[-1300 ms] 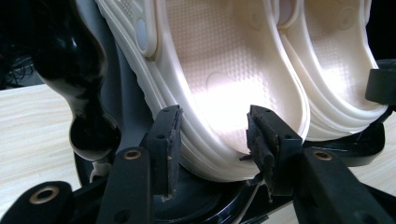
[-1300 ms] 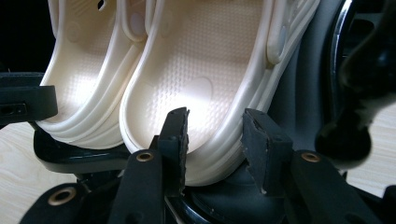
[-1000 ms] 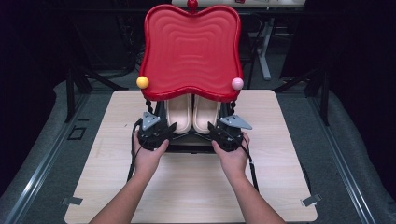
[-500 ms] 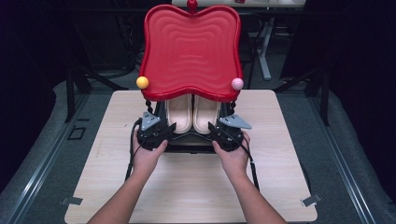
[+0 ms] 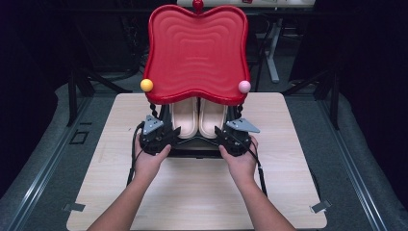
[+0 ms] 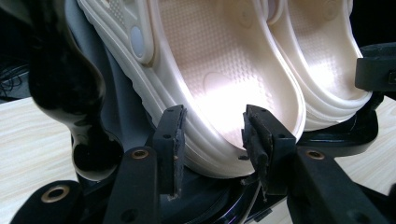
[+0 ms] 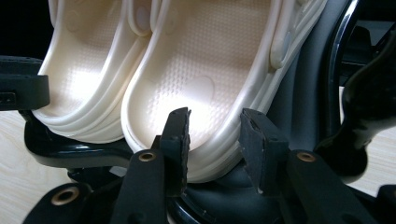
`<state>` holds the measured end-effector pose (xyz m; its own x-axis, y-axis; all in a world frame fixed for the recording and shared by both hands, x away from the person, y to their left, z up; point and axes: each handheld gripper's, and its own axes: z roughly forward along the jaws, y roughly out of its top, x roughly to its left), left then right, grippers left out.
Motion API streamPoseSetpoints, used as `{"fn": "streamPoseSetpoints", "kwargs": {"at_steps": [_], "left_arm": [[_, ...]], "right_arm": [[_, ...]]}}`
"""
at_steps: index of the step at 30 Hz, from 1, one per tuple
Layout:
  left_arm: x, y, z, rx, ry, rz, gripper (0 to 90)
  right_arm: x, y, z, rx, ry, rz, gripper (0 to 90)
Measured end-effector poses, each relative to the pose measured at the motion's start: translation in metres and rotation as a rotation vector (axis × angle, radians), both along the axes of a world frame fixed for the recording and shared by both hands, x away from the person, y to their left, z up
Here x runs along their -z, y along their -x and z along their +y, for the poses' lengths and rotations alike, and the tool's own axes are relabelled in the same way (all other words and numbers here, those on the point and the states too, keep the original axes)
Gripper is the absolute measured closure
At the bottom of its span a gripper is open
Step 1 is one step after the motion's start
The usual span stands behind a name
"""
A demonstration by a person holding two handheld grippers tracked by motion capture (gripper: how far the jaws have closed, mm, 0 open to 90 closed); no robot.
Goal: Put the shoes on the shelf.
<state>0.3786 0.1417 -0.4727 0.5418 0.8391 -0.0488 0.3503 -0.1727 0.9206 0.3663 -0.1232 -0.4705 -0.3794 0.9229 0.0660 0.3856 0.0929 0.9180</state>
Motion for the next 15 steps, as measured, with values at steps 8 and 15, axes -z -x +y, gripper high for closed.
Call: {"fn": "streamPoseSetpoints", "kwargs": {"at_steps": [8,15], "left_arm": [[-0.003,0.003,0.002,0.000,0.012,-0.016,54.6],[-0.009,0.010,0.007,-0.006,0.019,-0.034,50.6]], "right_arm": [[-0.004,0.005,0.001,-0.021,-0.008,-0.004,60.5],[-0.009,0.011,0.001,-0.034,-0.007,-0.023,57.7]]}}
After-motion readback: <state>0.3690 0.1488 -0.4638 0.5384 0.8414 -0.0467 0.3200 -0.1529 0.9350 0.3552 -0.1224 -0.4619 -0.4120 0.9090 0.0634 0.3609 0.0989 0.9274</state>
